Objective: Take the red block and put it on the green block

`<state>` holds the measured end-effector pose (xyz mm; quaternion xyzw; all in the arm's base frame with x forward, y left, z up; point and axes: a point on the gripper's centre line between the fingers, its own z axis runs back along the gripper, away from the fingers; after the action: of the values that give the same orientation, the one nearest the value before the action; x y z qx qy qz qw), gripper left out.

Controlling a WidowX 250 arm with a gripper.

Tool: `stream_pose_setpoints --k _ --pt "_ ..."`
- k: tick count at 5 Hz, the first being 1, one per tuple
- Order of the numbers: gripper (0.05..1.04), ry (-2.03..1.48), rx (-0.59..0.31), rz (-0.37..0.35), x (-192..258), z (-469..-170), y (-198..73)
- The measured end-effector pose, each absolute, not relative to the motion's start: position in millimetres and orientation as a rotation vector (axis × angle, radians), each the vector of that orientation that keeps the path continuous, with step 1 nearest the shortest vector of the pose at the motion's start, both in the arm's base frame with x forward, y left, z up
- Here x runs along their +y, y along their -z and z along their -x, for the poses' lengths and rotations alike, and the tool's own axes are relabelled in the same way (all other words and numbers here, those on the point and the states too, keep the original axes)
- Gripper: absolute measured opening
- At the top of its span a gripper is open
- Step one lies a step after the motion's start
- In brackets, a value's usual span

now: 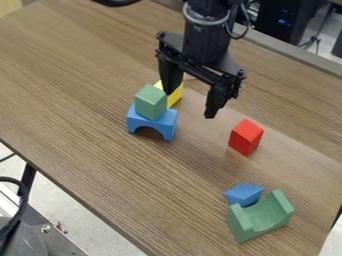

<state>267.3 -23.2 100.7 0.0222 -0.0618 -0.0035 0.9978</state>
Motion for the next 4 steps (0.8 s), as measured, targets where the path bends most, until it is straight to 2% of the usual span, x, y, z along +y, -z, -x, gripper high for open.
stream_pose_setpoints --k 2,3,4 --pt "1.001 0.077 -0.110 -0.023 -38.8 -267.5 -88.4" --pt "1.001 0.201 -0.129 0.027 -56.4 -276.0 -83.6" --pt "1.001 0.268 -0.130 0.045 -64.8 -296.3 -74.2"
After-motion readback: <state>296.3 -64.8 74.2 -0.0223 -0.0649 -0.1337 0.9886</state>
